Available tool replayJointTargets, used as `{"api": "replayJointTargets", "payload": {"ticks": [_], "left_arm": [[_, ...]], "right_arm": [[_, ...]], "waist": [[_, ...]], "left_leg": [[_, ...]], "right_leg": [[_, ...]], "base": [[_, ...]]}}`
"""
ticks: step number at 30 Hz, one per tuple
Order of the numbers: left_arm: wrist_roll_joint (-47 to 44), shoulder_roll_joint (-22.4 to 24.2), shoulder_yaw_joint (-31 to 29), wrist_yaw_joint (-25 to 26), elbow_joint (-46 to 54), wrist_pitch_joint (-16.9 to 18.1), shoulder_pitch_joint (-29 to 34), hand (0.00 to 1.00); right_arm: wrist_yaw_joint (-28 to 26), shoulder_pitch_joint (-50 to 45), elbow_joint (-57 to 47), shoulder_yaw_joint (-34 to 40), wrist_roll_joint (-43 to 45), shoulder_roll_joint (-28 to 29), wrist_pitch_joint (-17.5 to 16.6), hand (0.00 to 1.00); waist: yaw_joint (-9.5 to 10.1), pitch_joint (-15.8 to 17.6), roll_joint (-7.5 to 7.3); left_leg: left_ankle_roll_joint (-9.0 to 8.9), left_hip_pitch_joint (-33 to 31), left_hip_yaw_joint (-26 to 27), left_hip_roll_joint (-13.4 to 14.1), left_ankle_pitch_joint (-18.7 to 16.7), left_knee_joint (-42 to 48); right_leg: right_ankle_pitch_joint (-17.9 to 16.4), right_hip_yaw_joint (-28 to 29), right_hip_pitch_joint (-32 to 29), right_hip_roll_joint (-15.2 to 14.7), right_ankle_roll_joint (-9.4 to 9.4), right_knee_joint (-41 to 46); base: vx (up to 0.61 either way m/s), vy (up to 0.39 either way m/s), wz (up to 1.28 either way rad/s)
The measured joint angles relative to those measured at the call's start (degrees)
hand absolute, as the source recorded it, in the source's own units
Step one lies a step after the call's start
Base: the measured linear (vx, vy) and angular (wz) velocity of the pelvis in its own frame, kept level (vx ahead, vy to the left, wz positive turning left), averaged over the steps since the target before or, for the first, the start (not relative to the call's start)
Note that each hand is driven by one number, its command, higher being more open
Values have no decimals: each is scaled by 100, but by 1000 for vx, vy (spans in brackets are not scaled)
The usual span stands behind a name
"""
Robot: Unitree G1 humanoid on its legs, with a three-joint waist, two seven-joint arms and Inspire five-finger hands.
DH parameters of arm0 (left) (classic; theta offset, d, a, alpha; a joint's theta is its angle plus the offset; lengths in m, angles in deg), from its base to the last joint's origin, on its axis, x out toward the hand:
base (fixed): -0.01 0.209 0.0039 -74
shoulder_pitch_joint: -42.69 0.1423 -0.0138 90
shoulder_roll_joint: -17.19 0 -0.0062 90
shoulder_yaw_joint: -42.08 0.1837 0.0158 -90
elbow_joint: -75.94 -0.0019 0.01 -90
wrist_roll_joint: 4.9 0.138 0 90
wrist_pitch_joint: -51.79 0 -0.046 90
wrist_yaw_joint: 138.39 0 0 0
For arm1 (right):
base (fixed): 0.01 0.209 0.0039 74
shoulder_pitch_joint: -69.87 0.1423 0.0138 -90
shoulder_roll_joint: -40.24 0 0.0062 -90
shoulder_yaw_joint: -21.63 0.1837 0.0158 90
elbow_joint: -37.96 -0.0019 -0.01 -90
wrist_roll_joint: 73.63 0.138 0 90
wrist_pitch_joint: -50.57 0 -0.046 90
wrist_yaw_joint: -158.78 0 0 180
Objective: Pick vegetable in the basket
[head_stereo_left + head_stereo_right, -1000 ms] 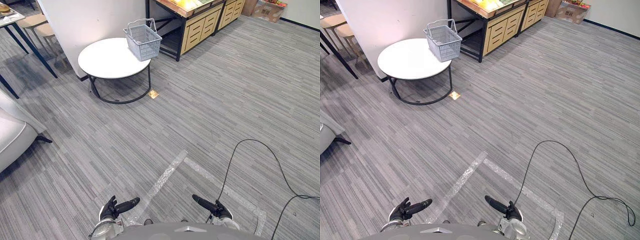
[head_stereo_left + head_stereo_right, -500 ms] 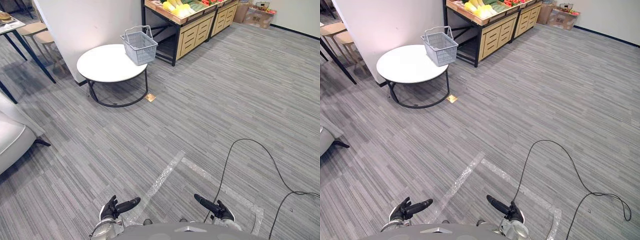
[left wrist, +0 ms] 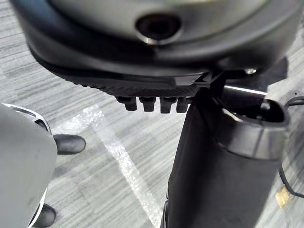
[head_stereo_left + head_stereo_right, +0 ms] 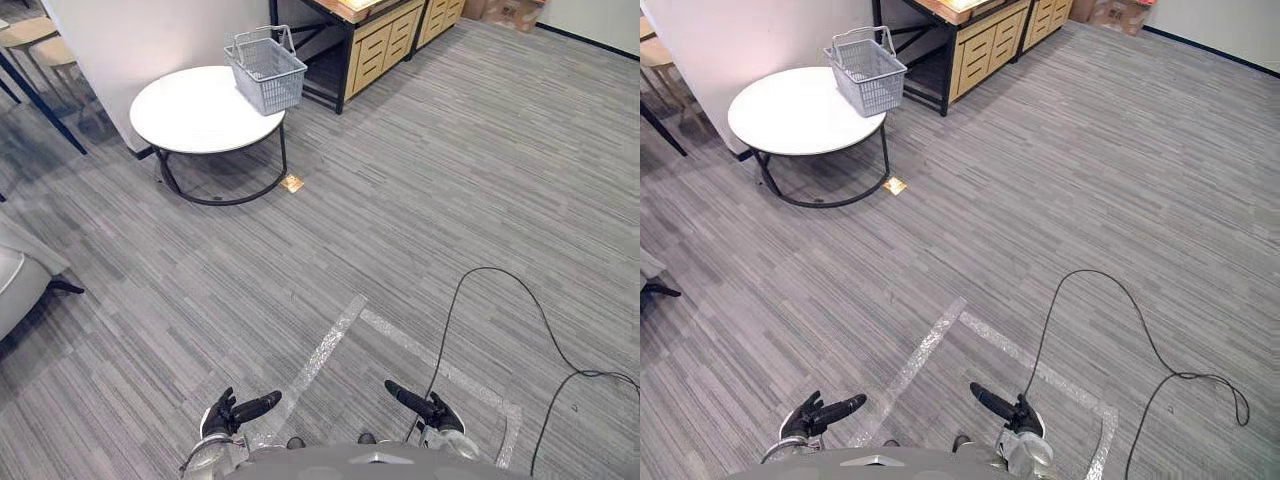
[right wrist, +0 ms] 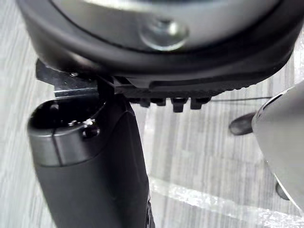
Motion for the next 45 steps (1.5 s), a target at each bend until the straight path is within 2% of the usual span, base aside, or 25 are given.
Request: {"api": "replayJointTargets", "payload": {"ticks": [2, 4, 7, 9, 12, 14, 16, 18, 19, 20, 22, 23, 26, 27, 30, 32, 33, 34, 36, 39, 40, 41, 42, 44, 45], "left_arm": [[-1, -15, -3, -31, 47, 2, -6, 100], [0, -25, 2, -47, 60, 3, -6, 100], [3, -56, 10, -40, 42, -9, -5, 100], [19, -102, 10, -36, -19, -15, 4, 100], [18, -137, -8, -15, -24, -19, -49, 100], [24, -155, -58, 14, -23, -18, -64, 100], [21, -161, -119, 47, -22, -19, -83, 100], [24, -153, -124, 61, -23, -19, -35, 100], [43, -112, -136, 62, -34, -20, -15, 100], [62, 12, -250, 59, -45, -17, -66, 100], [138, 162, -365, 48, -45, -7, -138, 100], [206, 265, -389, 42, -82, -25, -161, 100], [239, 326, -501, -24, -123, -36, -224, 100], [243, 314, -517, -66, -105, -32, -273, 100], [181, 298, -692, -85, -2, -17, -261, 100], [170, 278, -933, -76, 6, -13, -159, 100], [123, 281, -1028, -92, 30, -26, -131, 100], [114, 263, -1160, -77, 136, -9, -92, 100], [64, 269, -1260, -86, 229, 0, -85, 100], [-35, 294, -1392, -142, 373, 22, -113, 100], [-38, 294, -1365, -138, 399, 55, -114, 100], [-26, 298, -1324, -121, 373, 111, -104, 100], [-38, 298, -1279, -117, 354, 111, -100, 100], [-23, 101, -1109, -102, 302, 143, -226, 100], [-11, 64, -1084, -114, 298, 151, -230, 100]], "right_arm": [[2, 4, 1, 1, 0, 2, 26, 100], [-10, -110, -41, 101, 7, -17, 64, 100], [-23, -161, -155, 217, 23, -66, 57, 100], [-33, -167, -218, 222, 23, -55, 49, 100], [-65, -136, -273, 225, 34, -65, 33, 100], [-66, -68, -277, 221, 146, -74, 27, 100], [-65, -65, -272, 225, 140, -72, 32, 100], [-61, -78, -272, 247, 132, -102, 49, 100], [-69, -137, -259, 292, 130, -147, 67, 100], [-104, -146, -244, 395, 127, -214, 72, 100], [-103, -79, -270, 473, 129, -258, 44, 100], [-86, -15, -264, 579, 133, -253, 57, 100], [-87, -2, -260, 581, 142, -229, 63, 100], [-85, -3, -272, 582, 144, -202, 50, 100], [-61, -43, -287, 557, 148, -198, 48, 100], [-47, -137, -287, 554, 149, -198, 46, 100], [-42, -153, -286, 553, 149, -199, 42, 100], [-27, -163, -289, 553, 152, -180, 20, 100], [-22, -167, -287, 568, 175, -156, 24, 100], [-20, -158, -279, 573, 184, -140, 36, 100], [-22, -170, -282, 574, 182, -141, 35, 100], [-23, -225, -287, 569, 183, -166, 33, 100], [-24, -265, -284, 566, 180, -167, 37, 100], [-27, -335, -249, 555, 181, 88, 66, 100], [-57, -324, -250, 550, 163, 113, 66, 100]], "waist": [[6, 50, -31], [1, 85, -20], [-55, 157, 63], [-155, 158, 50], [-163, 230, 61], [-178, 410, 100], [-196, 478, 18], [-265, 504, -24], [-327, 513, 24], [-303, 503, 221], [-322, 588, 385], [-340, 625, 397], [-466, 621, 381], [-478, 612, 361], [-482, 615, 367], [-426, 627, 363], [-395, 627, 336], [-297, 651, 258], [-221, 695, 178], [-134, 735, 94], [-123, 739, 65], [-130, 720, 102], [-104, 706, 137], [-102, 592, -172], [-90, 595, -217]], "left_leg": [[46, -90, 24, 9, -152, 267], [152, -205, -9, -4, -516, 694], [287, -55, -195, -27, -652, 786], [262, -4, -378, -5, -704, 803], [165, 121, -552, 110, -769, 759], [14, 395, -694, 314, -857, 660], [-137, 636, -838, 317, -944, 513], [-389, 893, -1007, 320, -1092, 443], [-603, 1069, -1132, 389, -1218, 437], [-727, 1115, -1150, 603, -1287, 452], [-872, 1127, -1099, 728, -1231, 458], [-1045, 1238, -1046, 751, -1124, 459], [-1176, 1302, -1087, 866, -880, 785], [-1208, 1094, -1092, 929, -718, 1328], [-1199, 22, -1082, 1244, 77, 3919], [-1159, -775, -733, 1791, -137, 5954], [-1104, -899, -604, 1882, -260, 6195], [-915, -1124, -330, 1969, -505, 6358], [-874, -1505, -84, 2004, -841, 6209], [-861, -2116, 42, 1676, -1183, 4718], [-789, -2207, 50, 1444, -944, 3672], [-646, -2248, -7, 1274, -206, 2550], [-464, -2270, -62, 1239, 496, 2241], [-282, -2180, -37, 898, 625, 2008], [-257, -2177, -13, 882, 610, 1969]], "right_leg": [[-110, -18, -117, -56, 35, 284], [-473, -155, -451, -231, 63, 1253], [-700, -386, -1060, -418, -23, 2684], [-895, -357, -1302, -361, -25, 2860], [-898, -314, -1771, -115, -6, 2281], [-591, -359, -1979, 219, 171, 1332], [-255, -468, -2158, 236, 138, 761], [139, -478, -2213, 228, 0, 416], [857, -456, -2172, 210, -330, 502], [765, -582, -2354, 291, -531, 1077], [153, -653, -2700, 269, -667, 1974], [-470, -660, -2929, 203, -736, 2762], [-991, -804, -2813, 210, -874, 3169], [-1100, -830, -2619, 250, -912, 3025], [-1179, -786, -1798, 435, -856, 2172], [-1159, -705, -933, 680, -891, 1580], [-1159, -629, -724, 717, -893, 1441], [-1157, -465, -369, 724, -896, 1217], [-1134, -276, 123, 685, -858, 868], [-1127, -57, 632, 364, -825, 621], [-1146, -20, 764, 194, -620, 596], [-1209, 17, 913, 118, -389, 510], [-1278, 53, 1005, 117, -270, 478], [-1183, 162, 1031, -209, 83, 391], [-1074, 187, 1000, -229, 77, 379]], "base": [[-31, 60, -14], [-34, 50, 5], [69, 72, 26], [152, 50, 45], [253, 28, 36], [339, -29, 36], [414, -81, 50], [476, -147, 65], [660, -266, 55], [664, -281, 48], [521, -270, 11], [496, -284, 2], [510, -254, 13], [465, -234, 9], [463, -232, -3], [342, -138, -18], [365, -98, -44], [369, -46, -50], [399, 16, -45], [380, 157, -40], [322, 181, -38], [315, 200, -40], [337, 230, -25], [355, 229, 1], [311, 207, 2]]}}
